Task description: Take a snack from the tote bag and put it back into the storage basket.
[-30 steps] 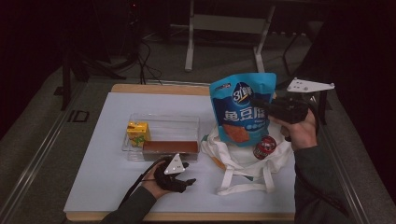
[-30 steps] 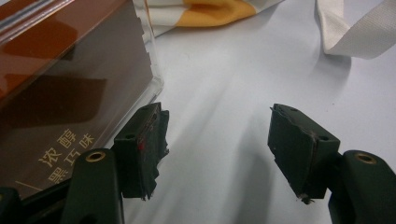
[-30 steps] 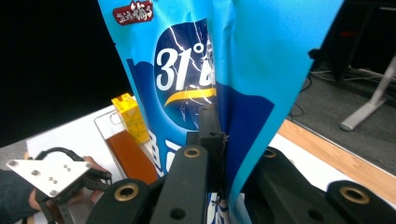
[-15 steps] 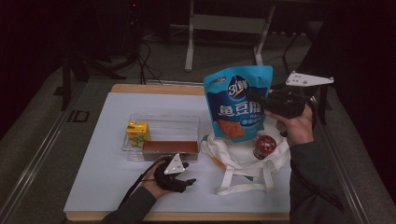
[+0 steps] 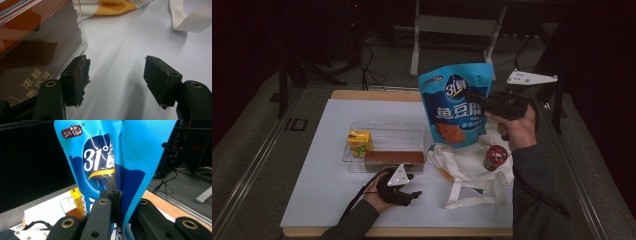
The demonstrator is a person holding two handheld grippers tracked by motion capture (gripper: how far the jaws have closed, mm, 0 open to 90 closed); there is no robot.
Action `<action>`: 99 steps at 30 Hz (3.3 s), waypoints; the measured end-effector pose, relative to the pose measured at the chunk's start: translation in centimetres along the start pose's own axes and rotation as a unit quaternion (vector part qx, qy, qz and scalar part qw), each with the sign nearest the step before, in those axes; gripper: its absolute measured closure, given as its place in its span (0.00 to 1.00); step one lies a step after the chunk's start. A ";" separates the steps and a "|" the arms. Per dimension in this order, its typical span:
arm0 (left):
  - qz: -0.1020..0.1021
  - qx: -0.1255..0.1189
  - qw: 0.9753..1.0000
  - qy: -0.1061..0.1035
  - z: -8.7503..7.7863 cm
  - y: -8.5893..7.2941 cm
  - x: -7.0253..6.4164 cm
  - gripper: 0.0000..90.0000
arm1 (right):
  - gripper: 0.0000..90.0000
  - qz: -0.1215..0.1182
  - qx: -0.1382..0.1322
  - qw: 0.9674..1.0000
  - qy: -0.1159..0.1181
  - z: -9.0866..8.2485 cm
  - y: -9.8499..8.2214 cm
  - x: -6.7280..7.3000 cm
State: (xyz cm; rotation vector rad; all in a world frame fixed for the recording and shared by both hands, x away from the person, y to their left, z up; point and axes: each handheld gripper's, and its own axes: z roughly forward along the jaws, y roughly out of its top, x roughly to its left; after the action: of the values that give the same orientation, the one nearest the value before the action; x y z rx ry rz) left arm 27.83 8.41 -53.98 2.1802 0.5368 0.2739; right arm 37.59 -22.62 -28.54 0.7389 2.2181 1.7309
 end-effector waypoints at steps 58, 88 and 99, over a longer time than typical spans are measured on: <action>0.007 -0.001 1.000 -0.002 0.0 0.0 -0.1 0.40 | 0.99 0.065 0.005 0.998 0.026 15.6 0.0 2.2; 0.012 0.000 1.000 -0.003 0.0 0.0 -0.2 0.40 | 0.99 0.086 0.032 0.996 0.004 21.2 -3.4 1.9; 0.014 0.000 1.000 -0.002 0.0 0.0 -0.3 0.40 | 0.98 0.085 0.048 0.995 0.000 22.6 -5.4 2.0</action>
State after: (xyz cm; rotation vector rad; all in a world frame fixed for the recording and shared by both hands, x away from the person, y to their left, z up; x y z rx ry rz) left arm 27.59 8.31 -53.95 2.1892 0.5037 0.2861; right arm 45.31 -3.61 -39.67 0.9751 2.3109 1.7071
